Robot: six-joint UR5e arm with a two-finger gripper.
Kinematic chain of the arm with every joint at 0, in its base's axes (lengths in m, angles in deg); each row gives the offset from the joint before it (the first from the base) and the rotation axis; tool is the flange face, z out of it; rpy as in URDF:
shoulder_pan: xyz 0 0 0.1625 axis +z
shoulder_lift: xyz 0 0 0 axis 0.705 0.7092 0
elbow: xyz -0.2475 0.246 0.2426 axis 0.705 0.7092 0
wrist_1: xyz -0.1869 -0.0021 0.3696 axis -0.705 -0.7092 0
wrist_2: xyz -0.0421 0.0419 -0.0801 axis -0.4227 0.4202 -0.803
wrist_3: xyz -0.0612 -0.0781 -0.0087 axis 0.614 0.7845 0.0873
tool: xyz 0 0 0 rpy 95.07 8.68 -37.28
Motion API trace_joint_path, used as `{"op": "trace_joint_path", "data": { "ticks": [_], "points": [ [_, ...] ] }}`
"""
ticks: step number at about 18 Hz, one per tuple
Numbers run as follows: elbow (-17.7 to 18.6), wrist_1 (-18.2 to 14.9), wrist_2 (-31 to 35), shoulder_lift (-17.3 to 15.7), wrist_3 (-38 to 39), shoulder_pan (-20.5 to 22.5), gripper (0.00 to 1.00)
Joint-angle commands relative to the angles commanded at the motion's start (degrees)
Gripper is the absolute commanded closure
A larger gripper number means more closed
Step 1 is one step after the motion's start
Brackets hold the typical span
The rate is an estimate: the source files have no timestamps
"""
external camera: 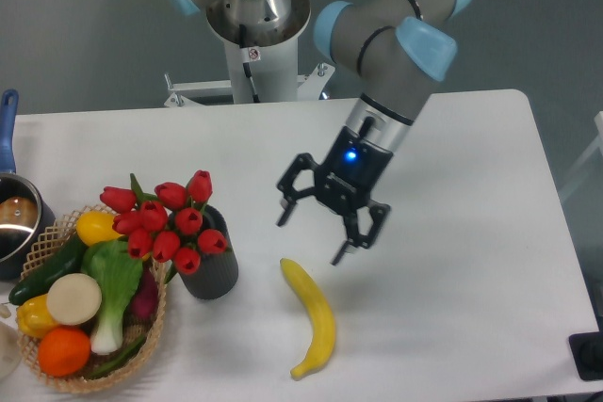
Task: Pick up the flowers from the vase
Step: 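Move the open gripper toward the red tulip stems above the grey vase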
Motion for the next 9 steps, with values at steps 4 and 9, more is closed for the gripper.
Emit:
{"op": "trace_joint_path", "data": {
  "ticks": [4, 9],
  "points": [
    [2.7, 0.0, -2.7, -2.3, 0.5, -2.5, 0.0],
    [1.6, 0.8, -2.7, 0.4, 0.7, -7.6, 0.0]
  ]
}}
